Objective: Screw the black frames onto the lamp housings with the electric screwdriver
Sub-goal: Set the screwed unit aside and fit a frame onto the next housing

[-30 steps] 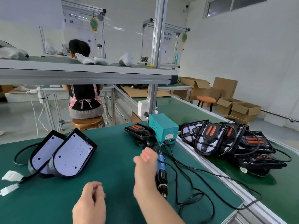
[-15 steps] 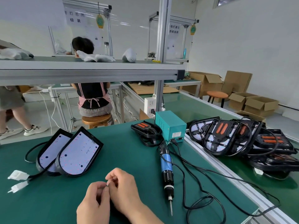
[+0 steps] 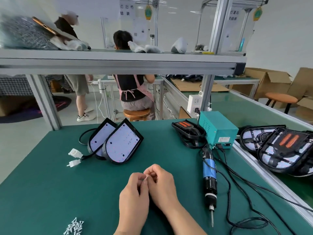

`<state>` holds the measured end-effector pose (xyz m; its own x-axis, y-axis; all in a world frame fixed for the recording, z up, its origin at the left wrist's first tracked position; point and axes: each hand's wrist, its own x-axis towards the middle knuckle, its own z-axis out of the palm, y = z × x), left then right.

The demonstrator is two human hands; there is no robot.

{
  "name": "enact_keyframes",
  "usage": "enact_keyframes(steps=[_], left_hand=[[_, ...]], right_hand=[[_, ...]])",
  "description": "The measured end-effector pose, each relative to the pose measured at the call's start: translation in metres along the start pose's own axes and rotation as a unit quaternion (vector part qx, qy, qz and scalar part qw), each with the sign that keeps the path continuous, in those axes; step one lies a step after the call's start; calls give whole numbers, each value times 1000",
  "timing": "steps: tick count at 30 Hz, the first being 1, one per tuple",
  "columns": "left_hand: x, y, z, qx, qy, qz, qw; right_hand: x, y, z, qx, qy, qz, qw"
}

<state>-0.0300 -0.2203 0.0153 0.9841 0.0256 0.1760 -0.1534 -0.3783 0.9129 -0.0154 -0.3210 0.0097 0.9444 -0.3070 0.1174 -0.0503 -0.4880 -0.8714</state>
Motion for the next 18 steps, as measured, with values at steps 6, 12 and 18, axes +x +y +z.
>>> enact_keyframes(steps=[6, 12, 18], left_hand=[[-1, 2, -1, -14, -8, -8, 1000], [-1, 4, -2, -16, -2, -15, 1000], [24, 25, -17, 99, 99, 108, 984]], right_hand=[[-1, 0, 0, 5, -2, 2, 1000], [-1, 0, -2, 6, -2, 6, 1000], [1, -1, 1, -8, -10, 9, 1000]])
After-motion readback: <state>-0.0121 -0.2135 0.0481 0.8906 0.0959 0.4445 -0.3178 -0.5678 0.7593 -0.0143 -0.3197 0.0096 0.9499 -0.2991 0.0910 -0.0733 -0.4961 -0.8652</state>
